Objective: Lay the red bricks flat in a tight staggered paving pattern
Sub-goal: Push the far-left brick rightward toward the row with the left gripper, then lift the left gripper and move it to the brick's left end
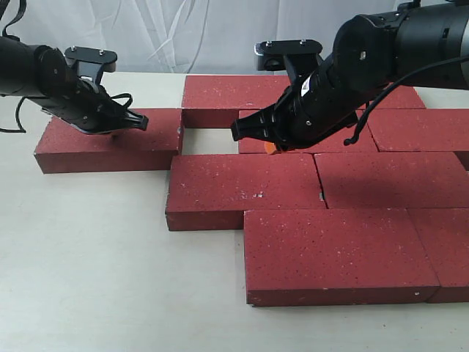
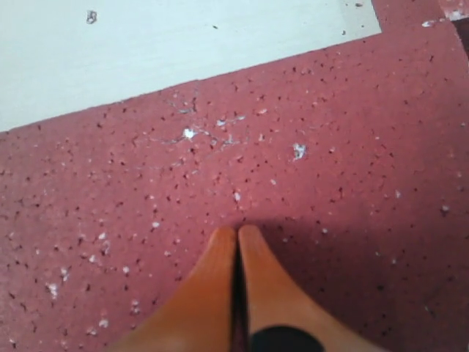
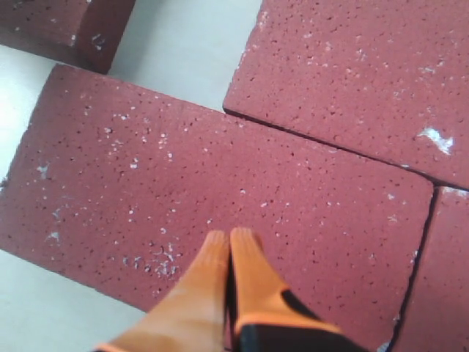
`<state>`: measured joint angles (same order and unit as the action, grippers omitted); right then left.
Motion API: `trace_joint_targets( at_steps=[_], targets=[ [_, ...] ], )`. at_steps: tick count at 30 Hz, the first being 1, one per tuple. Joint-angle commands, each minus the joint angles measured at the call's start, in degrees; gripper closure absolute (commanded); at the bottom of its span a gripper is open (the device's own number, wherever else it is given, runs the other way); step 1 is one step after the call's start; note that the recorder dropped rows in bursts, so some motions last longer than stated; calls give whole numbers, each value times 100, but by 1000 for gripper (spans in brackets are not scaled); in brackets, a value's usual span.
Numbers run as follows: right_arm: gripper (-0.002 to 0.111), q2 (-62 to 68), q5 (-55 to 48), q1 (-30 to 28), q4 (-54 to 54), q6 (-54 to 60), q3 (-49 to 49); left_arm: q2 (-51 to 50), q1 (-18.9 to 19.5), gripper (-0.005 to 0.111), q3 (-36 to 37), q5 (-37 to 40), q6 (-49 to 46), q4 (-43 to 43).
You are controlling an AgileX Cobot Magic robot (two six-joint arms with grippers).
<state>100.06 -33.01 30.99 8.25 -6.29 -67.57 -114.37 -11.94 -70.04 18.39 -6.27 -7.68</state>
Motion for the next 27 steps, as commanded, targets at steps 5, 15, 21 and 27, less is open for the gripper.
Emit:
trace_joint_targets(
  at_steps=[5,15,21,27],
  targets=[
    [109,-50,71,-36,-24,28,-12,-96,53,107,40,401,-14,185],
    [109,-50,72,-36,-24,28,-12,-96,183,107,40,449,1,-25],
    [109,-50,72,-36,-24,28,-12,-96,-75,107,40,449,-23,-146],
    [109,-50,72,-36,-24,28,-12,-96,-138,107,40,398,-23,-526]
  ],
)
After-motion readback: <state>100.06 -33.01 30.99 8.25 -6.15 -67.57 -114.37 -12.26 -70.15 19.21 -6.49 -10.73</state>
